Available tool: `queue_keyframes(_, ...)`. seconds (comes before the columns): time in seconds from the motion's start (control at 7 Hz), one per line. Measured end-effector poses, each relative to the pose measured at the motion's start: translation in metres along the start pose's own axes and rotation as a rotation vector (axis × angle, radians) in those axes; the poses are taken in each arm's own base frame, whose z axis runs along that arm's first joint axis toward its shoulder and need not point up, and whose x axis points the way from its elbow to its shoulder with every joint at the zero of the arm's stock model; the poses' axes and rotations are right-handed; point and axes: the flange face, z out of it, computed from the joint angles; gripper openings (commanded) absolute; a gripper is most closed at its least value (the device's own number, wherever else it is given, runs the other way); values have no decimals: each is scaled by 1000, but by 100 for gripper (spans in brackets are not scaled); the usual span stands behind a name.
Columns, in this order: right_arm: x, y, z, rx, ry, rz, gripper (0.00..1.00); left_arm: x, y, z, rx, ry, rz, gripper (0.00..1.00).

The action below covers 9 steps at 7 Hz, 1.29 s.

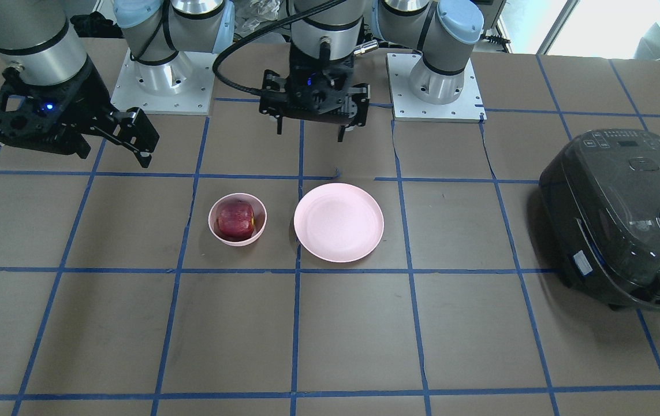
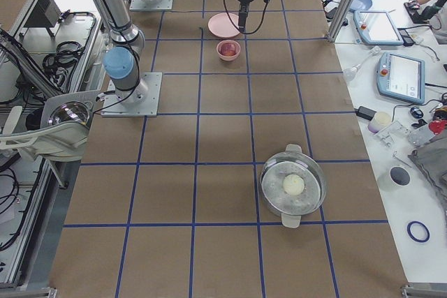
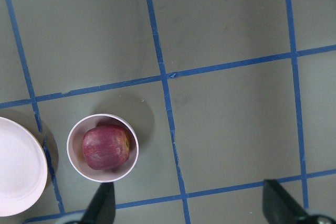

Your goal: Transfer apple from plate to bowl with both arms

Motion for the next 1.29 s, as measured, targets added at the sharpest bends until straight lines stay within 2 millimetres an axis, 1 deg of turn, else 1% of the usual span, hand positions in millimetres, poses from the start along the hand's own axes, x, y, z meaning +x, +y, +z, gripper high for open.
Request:
queue_keyframes(0.14, -6, 5, -3, -1, 5, 4, 100, -38, -3, -19, 10, -11, 3, 100)
queue_keyframes(0.29, -8, 7, -4, -2, 5, 7, 100, -83, -12, -34, 29, -28, -19, 100)
queue_keyframes(0.43, -9, 9, -6, -1, 3, 8, 100, -126, -21, -40, 40, -41, -41, 100)
queue_keyframes(0.57, -9, 10, -7, 1, 4, 8, 100, -151, -24, -40, 50, -48, -45, 100)
queue_keyframes(0.71, -9, 10, -8, 3, 7, 8, 100, -161, -22, -38, 64, -51, -45, 100)
queue_keyframes(0.86, -9, 10, -8, 3, 9, 8, 100, -164, -19, -36, 71, -53, -44, 100)
queue_keyframes(1.29, -9, 10, -8, 4, 10, 8, 100, -165, -15, -35, 76, -54, -43, 100)
